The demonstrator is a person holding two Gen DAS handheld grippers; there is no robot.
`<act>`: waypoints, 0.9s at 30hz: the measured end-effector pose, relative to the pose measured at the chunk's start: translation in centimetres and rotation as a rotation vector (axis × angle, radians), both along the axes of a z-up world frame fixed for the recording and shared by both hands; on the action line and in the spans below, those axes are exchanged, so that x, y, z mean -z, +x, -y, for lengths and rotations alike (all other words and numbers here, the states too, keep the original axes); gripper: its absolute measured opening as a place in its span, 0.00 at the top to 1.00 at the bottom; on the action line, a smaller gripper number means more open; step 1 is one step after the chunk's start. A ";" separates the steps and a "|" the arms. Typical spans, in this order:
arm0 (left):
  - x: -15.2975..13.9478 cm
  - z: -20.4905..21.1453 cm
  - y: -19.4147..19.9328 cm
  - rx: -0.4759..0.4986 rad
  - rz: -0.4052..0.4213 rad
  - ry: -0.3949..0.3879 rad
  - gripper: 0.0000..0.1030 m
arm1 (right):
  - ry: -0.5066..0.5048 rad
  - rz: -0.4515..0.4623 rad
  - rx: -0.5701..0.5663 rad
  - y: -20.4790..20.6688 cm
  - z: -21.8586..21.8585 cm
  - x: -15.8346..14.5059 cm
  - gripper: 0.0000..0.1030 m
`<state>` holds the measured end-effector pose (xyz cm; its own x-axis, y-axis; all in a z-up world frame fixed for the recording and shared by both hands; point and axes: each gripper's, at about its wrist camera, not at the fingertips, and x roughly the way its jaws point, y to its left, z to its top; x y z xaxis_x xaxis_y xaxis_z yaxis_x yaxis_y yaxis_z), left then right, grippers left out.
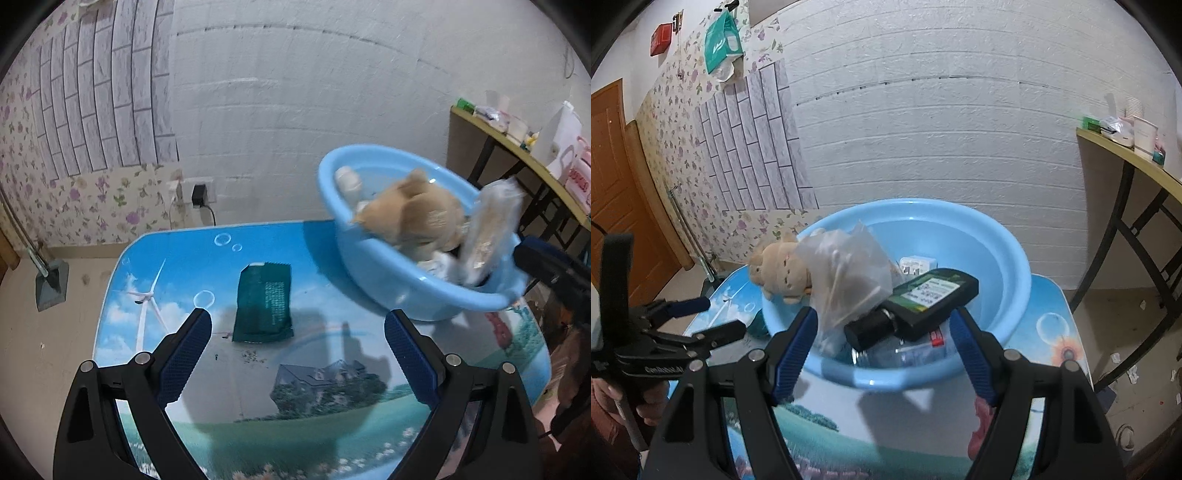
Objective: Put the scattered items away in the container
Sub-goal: 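Withdraw the left tool and lower it onto the dark green packet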
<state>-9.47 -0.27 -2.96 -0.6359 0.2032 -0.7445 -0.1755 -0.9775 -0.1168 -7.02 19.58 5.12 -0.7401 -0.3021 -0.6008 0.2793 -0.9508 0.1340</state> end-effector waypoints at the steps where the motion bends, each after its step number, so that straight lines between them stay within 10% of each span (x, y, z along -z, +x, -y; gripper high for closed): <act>1: 0.4 0.1 -0.4 0.001 0.012 0.002 0.08 | 0.002 0.002 -0.003 -0.4 0.2 0.1 0.28; 19: 5.0 0.6 -5.2 0.006 0.142 -0.004 0.08 | 0.025 0.003 0.066 -3.7 -0.6 1.1 0.28; 22: 5.3 0.2 -5.7 0.010 0.156 -0.030 0.29 | 0.024 0.000 0.063 -3.7 -0.6 1.1 0.28; 27: 5.5 -1.0 -5.5 0.035 0.129 -0.100 0.32 | 0.015 0.008 0.061 -3.5 -0.8 1.2 0.28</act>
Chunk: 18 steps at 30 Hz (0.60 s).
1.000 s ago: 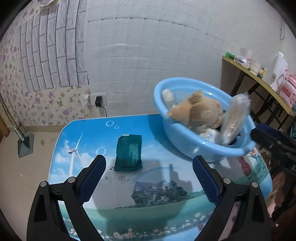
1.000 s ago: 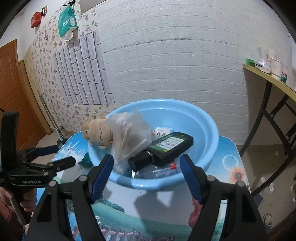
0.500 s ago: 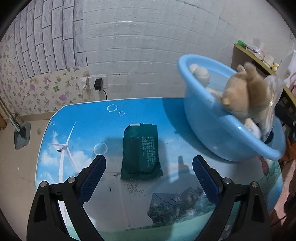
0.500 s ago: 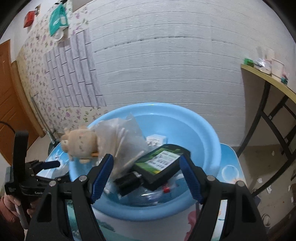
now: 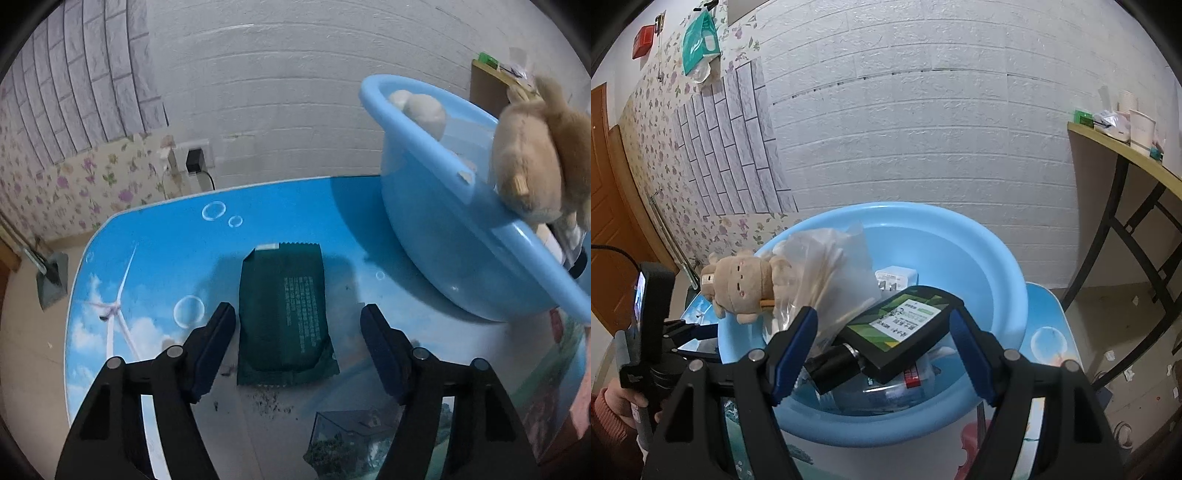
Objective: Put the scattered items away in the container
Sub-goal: 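Withdraw the left tool and lower it onto the dark green packet, then grasp the green packet with the left tool and carry it over the basin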
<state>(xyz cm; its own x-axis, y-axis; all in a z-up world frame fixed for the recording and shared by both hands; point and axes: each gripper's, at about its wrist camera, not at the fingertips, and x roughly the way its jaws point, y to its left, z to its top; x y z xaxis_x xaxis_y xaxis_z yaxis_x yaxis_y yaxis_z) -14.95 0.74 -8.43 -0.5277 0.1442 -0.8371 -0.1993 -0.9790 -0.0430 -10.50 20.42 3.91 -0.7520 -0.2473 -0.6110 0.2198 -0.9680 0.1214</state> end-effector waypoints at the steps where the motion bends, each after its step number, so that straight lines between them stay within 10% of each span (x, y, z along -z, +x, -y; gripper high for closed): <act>1: 0.1 -0.1 0.0 0.001 -0.009 -0.014 0.33 | -0.001 -0.001 -0.001 0.1 0.0 0.0 0.28; 4: -0.1 -0.5 0.6 -0.003 -0.048 -0.031 0.57 | -0.004 -0.001 -0.003 0.1 -0.1 -0.1 0.28; 18: -2.6 0.5 2.0 -0.020 -0.063 0.042 0.57 | -0.028 -0.024 0.002 1.8 -1.1 -1.2 0.28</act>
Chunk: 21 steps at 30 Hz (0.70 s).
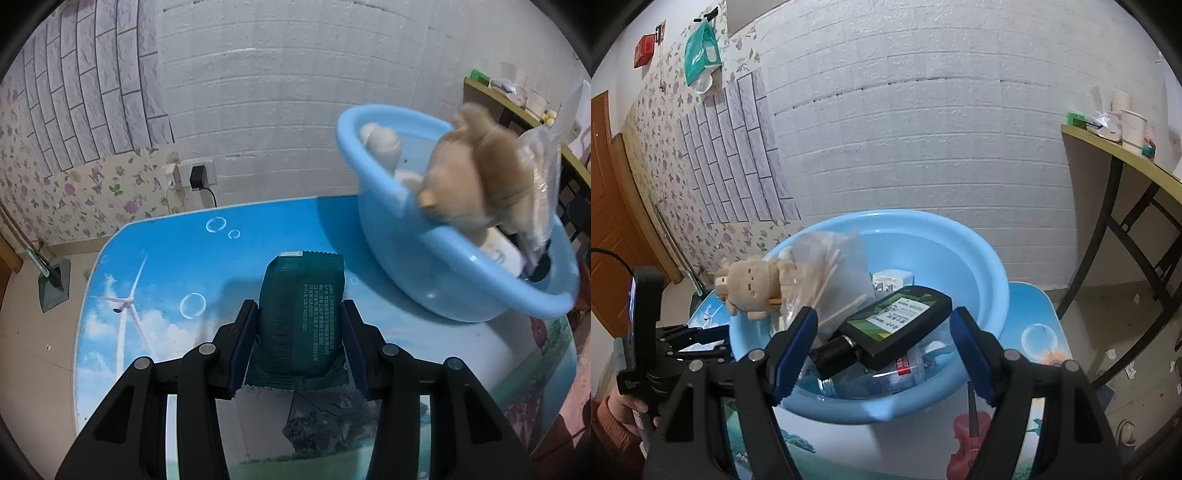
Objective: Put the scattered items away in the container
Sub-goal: 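Grasp the green packet with the left tool and carry it over the basin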
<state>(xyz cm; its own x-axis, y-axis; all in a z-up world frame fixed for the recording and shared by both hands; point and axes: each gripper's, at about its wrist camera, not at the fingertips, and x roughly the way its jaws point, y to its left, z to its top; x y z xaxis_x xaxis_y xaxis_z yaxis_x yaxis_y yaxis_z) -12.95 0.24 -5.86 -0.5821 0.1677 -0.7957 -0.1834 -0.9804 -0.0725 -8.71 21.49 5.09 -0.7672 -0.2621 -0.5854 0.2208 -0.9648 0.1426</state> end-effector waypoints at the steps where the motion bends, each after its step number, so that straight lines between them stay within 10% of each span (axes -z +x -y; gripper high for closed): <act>1: -0.5 0.1 0.3 -0.004 -0.007 0.003 0.57 | -0.002 -0.007 -0.001 0.3 -0.1 -0.2 0.28; 21: -7.5 -0.3 6.5 -0.010 -0.135 0.041 0.57 | -0.052 -0.040 -0.052 4.3 -0.3 -2.0 0.28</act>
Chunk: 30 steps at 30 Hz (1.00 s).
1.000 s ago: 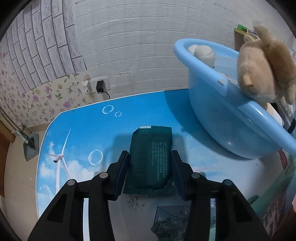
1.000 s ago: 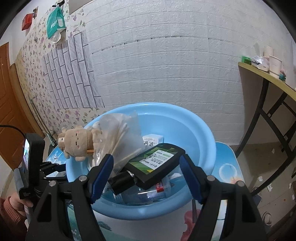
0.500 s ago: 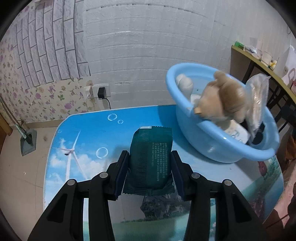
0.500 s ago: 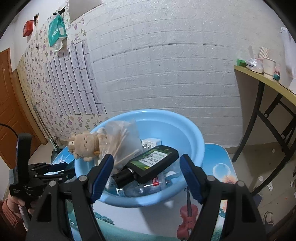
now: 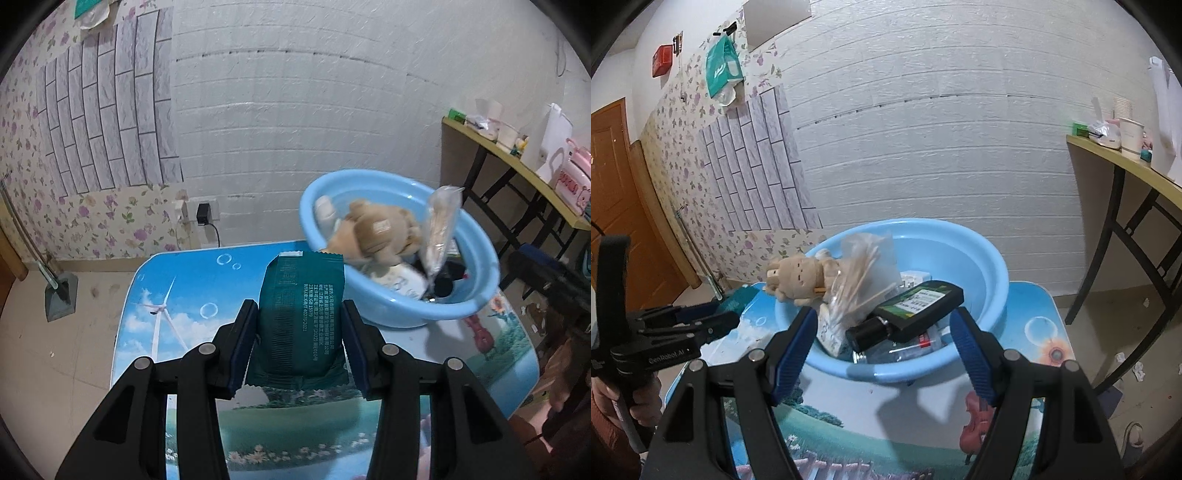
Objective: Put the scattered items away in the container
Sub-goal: 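Grasp the green packet with the left tool and carry it over the basin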
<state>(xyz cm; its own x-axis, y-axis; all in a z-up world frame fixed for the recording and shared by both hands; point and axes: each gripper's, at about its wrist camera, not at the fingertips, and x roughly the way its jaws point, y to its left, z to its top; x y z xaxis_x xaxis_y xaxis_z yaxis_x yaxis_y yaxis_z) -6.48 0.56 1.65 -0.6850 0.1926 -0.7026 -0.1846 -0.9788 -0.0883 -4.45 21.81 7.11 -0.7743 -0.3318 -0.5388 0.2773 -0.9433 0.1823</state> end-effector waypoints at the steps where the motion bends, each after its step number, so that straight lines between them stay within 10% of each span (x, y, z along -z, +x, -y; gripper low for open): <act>1: -0.4 -0.2 0.2 0.005 -0.006 0.002 0.57 | -0.002 0.000 -0.002 0.1 -0.1 0.0 0.28; 30: -4.0 -9.6 -2.4 0.171 -0.067 0.009 0.57 | -0.056 0.013 0.022 -2.4 -2.4 0.6 0.28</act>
<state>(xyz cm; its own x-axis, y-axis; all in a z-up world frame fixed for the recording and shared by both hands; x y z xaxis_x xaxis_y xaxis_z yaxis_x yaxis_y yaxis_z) -8.92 10.21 5.69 -0.6868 0.3160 -0.6546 -0.3540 -0.9319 -0.0785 -6.90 24.21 6.52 -0.7750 -0.3446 -0.5297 0.2541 -0.9374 0.2380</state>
